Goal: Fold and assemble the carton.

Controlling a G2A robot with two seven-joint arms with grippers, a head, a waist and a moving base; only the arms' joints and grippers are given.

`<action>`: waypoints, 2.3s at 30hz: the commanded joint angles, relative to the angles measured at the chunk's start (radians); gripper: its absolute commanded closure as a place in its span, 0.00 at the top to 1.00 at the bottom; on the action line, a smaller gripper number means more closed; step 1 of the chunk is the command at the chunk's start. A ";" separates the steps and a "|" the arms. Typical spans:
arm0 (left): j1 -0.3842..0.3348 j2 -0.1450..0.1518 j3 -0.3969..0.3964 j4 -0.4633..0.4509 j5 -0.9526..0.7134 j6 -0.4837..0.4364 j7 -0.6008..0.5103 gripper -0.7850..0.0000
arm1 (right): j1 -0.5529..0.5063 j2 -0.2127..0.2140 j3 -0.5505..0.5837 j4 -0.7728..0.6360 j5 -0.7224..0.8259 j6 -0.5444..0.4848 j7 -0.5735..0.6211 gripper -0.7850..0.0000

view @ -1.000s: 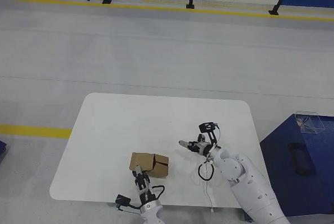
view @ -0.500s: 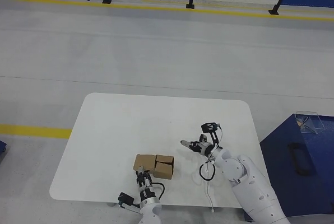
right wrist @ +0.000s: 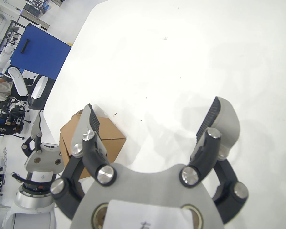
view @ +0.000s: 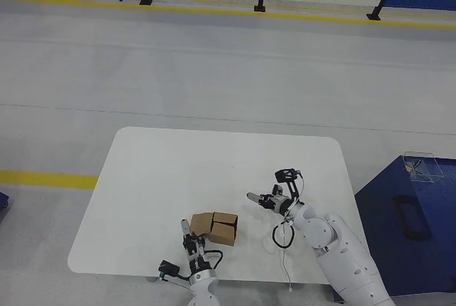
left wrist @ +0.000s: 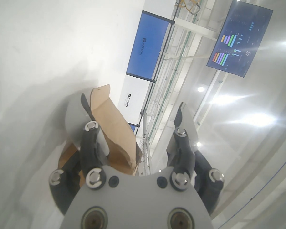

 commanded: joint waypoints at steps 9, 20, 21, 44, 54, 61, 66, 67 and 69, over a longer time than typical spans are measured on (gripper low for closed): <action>-0.060 -0.022 -0.018 0.142 0.147 -0.166 0.093 1.00 | -0.027 0.003 0.010 -0.034 0.000 0.001 -0.002 1.00; -0.093 -0.046 -0.047 0.231 0.220 -0.331 0.063 1.00 | -0.036 0.003 0.012 -0.045 -0.002 0.007 -0.004 1.00; -0.085 -0.047 -0.060 0.216 0.218 -0.348 0.046 1.00 | -0.036 0.003 0.012 -0.045 -0.002 0.007 -0.004 1.00; 0.052 0.010 0.008 -0.022 0.315 -0.348 0.045 1.00 | -0.036 0.003 0.012 -0.045 -0.002 0.007 -0.004 1.00; 0.075 0.016 0.028 -0.043 0.365 -0.348 0.045 1.00 | -0.036 0.003 0.012 -0.045 -0.002 0.007 -0.004 1.00; 0.058 0.015 0.054 -0.012 0.391 -0.345 0.048 1.00 | -0.036 0.003 0.012 -0.045 -0.002 0.007 -0.004 1.00; 0.015 0.009 0.076 0.041 0.422 -0.293 0.101 1.00 | -0.036 0.003 0.012 -0.045 -0.002 0.007 -0.004 1.00; 0.012 0.008 0.076 0.040 0.424 -0.287 0.107 1.00 | -0.036 0.003 0.012 -0.045 -0.002 0.007 -0.004 1.00; 0.014 0.008 0.075 0.032 0.405 -0.288 0.106 1.00 | -0.036 0.003 0.012 -0.045 -0.002 0.007 -0.004 1.00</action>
